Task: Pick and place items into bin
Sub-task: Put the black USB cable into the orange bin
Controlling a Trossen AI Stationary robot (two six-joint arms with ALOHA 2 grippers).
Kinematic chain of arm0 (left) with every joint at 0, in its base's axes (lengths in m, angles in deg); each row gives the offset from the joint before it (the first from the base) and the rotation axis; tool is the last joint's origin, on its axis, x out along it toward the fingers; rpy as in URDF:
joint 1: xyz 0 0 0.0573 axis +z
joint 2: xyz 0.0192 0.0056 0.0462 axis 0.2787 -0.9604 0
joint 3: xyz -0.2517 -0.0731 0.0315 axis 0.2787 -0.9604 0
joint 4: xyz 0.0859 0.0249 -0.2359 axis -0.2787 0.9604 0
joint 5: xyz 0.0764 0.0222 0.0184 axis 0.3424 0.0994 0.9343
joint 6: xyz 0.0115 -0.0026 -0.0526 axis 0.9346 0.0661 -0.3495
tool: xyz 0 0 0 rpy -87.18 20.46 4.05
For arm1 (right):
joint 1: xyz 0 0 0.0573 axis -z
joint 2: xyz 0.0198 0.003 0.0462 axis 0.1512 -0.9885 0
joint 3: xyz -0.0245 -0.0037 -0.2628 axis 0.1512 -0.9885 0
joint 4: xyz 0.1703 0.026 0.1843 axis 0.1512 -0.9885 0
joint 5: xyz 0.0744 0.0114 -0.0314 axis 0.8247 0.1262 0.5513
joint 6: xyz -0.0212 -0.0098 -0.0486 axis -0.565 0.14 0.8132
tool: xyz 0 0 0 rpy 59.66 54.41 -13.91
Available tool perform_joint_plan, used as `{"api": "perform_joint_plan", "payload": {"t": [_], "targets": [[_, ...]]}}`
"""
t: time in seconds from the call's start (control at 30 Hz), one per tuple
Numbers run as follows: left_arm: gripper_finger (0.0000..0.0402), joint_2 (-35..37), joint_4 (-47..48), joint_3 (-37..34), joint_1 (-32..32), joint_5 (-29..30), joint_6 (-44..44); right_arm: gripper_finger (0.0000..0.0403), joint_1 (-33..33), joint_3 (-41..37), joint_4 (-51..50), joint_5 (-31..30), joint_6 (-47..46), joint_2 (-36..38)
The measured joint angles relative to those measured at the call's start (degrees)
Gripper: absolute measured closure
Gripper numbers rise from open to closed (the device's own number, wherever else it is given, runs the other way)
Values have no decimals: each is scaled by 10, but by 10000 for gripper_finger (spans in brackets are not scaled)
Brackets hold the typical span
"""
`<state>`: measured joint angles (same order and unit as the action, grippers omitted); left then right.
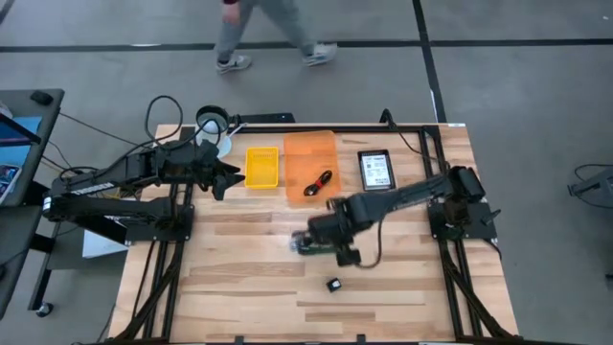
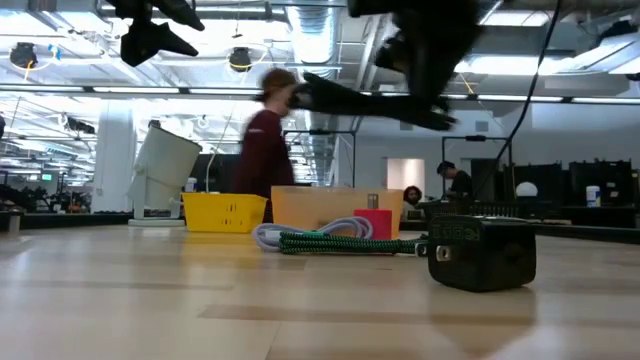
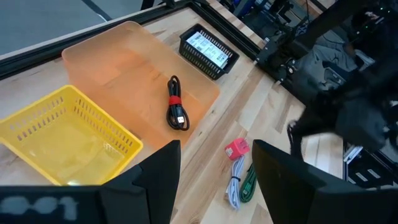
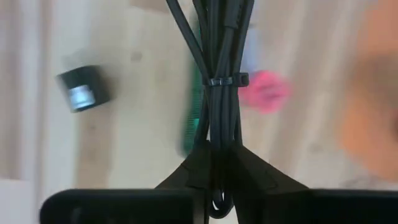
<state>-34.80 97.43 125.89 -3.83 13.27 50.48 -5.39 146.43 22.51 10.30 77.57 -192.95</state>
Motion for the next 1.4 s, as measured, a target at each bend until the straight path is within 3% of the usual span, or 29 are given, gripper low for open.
{"api": "perform_joint_plan", "payload": {"t": [0.2,0.53,0.77,0.93,1.4], "targets": [[212,0,0,0,0,0,0,377,90,74,-43,-53,77,0],[212,0,0,0,0,0,0,377,271,111,-32,-50,193,0],[212,0,0,0,0,11,0,362,361,111,-14,-28,236,0],[212,0,0,0,0,27,0,359,388,111,3,11,265,0],[212,0,0,0,0,33,0,329,368,111,51,12,289,0]]}}
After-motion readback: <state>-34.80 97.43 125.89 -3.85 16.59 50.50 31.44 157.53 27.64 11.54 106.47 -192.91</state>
